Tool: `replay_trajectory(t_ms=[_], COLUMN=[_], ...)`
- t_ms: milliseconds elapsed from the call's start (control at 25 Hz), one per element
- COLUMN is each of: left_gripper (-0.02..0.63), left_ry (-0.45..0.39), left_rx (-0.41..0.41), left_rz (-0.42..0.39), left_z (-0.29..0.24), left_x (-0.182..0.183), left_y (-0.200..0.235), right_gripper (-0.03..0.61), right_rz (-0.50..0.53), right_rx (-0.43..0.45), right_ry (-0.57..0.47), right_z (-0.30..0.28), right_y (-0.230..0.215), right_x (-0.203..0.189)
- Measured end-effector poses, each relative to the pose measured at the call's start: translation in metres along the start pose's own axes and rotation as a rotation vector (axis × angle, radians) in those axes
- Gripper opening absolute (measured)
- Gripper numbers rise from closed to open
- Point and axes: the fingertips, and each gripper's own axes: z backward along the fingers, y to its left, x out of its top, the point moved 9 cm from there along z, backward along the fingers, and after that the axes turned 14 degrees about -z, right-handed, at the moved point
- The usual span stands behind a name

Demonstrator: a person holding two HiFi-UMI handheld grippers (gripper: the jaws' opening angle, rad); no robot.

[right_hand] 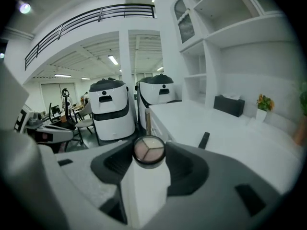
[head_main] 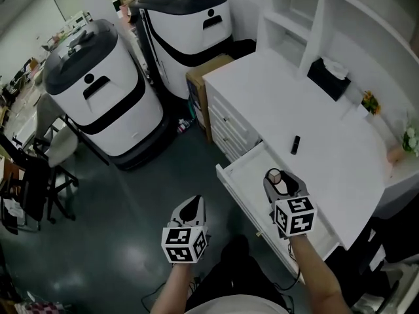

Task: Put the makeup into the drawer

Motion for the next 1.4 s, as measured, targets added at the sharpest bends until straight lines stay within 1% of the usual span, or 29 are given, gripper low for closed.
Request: replay_trajectory(t_ms=[240,360,680,1040,1400], left_gripper=[-0.002,-0.002,-0.002,-0.002,-0.002], left_ry=[0.041,0.057,0.090,0.130,0.149], left_rx=[0.043,0.064,0.114,0.141,0.146], left_rz=[0.029,0.038,0.062,0.088,0.090], left_z=[-0.007,-0.012,-0.019,-0.022,-0.025], left_x=[-0.012,-0.018,-0.031,-0.043,-0.046], left_y=[0.010,0.012,0.019,0.022,0.017], right_gripper=[0.210,0.210,0.212,0.211,0.210], right_rz=[0.032,0.032,0.045,0.092,0.097], right_rx=[0.023,0.030,0.022,0.013,0.015], right_ry=[0.088,0.132,0.239,0.306,0.364], right_z=[-0.043,-0.065,-0.114,-0.134,-0.139], right_y=[-0.012,-0.019,-0.032,-0.038,-0.043], right_x=[-0.023,-0.036,-0.075,-0.104,-0.120])
